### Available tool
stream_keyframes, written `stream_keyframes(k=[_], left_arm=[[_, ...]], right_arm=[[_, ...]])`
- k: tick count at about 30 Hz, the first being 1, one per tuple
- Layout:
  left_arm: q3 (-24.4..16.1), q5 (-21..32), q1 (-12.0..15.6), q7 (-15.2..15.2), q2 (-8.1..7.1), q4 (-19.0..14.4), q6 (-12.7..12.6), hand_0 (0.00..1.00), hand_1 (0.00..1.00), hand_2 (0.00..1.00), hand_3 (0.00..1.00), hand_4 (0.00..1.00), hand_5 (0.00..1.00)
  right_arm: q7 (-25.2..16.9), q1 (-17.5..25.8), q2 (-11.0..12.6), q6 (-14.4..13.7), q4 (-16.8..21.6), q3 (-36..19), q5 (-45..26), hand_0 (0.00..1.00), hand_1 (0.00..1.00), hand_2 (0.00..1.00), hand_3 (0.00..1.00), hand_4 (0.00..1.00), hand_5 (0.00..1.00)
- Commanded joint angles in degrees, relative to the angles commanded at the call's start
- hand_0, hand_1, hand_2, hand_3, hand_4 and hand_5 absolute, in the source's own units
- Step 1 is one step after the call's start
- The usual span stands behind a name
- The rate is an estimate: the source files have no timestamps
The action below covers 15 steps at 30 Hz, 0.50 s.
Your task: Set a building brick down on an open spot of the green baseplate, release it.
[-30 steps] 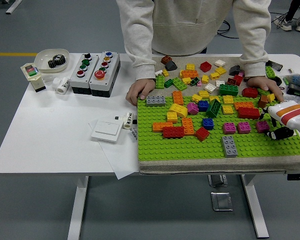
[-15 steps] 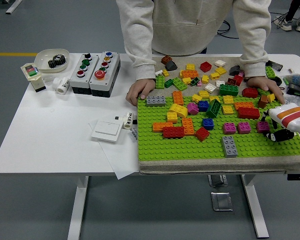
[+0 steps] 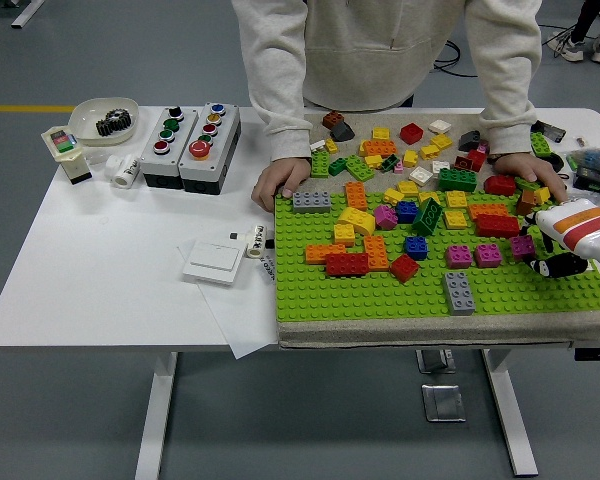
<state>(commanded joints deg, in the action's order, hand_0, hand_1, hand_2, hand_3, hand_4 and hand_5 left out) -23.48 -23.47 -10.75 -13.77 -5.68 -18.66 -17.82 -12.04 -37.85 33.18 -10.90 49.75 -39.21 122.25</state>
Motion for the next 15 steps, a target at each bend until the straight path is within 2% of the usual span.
stream_keyframes(k=[7, 15], left_arm=[[-0.01, -0.05, -0.02, 0.02, 0.00, 0.04, 0.01, 0.608, 0.681, 0.645, 0.545, 0.558, 0.598], [-0.20, -0.31, 0.04, -0.01, -0.03, 0.10, 0.12, 0.608, 0.680, 0.645, 0.545, 0.558, 0.599]], right_arm=[[-0.09, 1.37, 1.33, 0.18, 3.45, -1.84, -0.27, 0.331, 0.254, 0.322, 0.490, 0.611, 0.301], [-0.70, 3.72, 5.25, 0.74, 13.64, -1.91, -2.93, 0.328, 0.253, 0.321, 0.490, 0.604, 0.300]])
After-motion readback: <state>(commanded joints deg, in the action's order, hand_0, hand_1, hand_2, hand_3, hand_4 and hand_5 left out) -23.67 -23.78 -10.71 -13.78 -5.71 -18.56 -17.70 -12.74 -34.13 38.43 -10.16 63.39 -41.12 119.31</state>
